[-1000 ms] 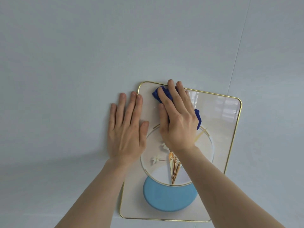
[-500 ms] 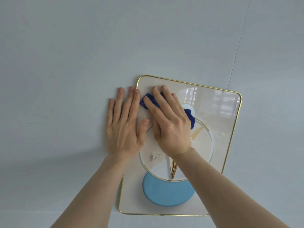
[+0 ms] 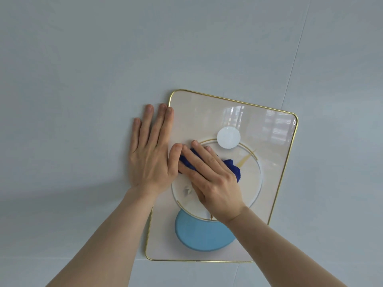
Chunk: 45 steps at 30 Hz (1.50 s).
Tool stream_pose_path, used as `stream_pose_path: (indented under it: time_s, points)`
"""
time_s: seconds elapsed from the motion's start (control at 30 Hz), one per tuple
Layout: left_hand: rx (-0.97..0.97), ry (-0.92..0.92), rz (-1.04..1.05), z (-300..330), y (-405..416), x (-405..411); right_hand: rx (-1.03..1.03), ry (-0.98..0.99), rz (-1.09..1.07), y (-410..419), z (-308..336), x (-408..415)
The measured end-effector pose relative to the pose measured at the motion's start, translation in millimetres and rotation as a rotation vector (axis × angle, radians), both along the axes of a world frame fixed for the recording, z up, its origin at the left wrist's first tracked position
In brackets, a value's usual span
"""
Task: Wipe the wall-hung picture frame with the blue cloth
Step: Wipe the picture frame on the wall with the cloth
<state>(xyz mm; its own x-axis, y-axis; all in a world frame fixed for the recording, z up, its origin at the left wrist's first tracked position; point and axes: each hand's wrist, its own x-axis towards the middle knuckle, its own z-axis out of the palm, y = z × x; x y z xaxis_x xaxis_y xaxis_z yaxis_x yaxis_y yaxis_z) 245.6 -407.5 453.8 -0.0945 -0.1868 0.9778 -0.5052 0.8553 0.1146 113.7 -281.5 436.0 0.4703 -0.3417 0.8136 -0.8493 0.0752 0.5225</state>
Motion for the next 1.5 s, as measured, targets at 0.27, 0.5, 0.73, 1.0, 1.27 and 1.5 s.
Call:
stream_pose_path:
  time_s: [0.27,0.5,0.73,1.0,1.27,1.5]
  points:
    - [-0.02,0.019,0.008,-1.1,-0.4,-0.9,0.117,0.087,0.004,14.0,-6.5,-18.0]
    - [-0.034,0.013,0.034,-2.4,-1.9,-1.6,0.231,0.094,-0.07,49.0,-36.2,-39.0]
    - [-0.004,-0.004,0.027,-1.7,-1.5,-2.5,0.27,0.051,-0.23,103.6,-50.7,-48.5]
    - [0.079,0.025,-0.192,4.2,11.7,10.2,0.229,-0.245,-0.493,169.7,-49.7,-49.3]
    - [0.237,0.099,-0.325,-7.2,73.6,41.8,0.113,-1.189,-0.148,178.8,-26.7,-2.6]
    - [0.37,-0.5,-0.737,-53.9,136.7,42.8,0.252,-1.723,0.18,178.0,-15.1,36.9]
